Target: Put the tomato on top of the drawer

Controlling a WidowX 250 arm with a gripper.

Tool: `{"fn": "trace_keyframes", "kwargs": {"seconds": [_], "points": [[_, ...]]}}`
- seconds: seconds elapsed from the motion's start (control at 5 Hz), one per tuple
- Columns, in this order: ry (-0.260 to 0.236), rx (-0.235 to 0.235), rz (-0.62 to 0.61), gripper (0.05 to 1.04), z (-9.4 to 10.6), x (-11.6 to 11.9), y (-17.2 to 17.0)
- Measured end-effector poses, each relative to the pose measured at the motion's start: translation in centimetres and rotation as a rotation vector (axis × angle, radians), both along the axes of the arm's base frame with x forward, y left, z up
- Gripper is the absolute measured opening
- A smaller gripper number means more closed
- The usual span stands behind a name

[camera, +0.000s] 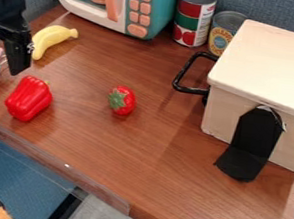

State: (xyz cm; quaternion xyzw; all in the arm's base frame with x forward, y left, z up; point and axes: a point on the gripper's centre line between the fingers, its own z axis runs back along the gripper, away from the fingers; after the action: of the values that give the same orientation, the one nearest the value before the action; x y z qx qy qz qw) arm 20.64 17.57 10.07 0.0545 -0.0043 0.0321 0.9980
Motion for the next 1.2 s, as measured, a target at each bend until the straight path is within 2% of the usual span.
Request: {"fn": "trace_keyframes", "kwargs": {"seconds": [0.2,0.4,0.6,0.8,1.0,1.2], "points": [[0.020,-0.026,0.005,0.999,-0.9,0.0,-0.4],[-0.018,-0.086,-0.049,0.999,-0.9,2.7,-4.5],[-0.042,-0.096,-0.079,0.999,-1.0,5.0,-8.6],[-0.018,-0.065,-0.071,0.999,-1.9,6.8,-10.8],[0.048,-0.015,0.006,0.999,-4.2,8.4,-10.9],[0.106,0.009,0.017,0.999,-6.7,9.2,-11.4]]}}
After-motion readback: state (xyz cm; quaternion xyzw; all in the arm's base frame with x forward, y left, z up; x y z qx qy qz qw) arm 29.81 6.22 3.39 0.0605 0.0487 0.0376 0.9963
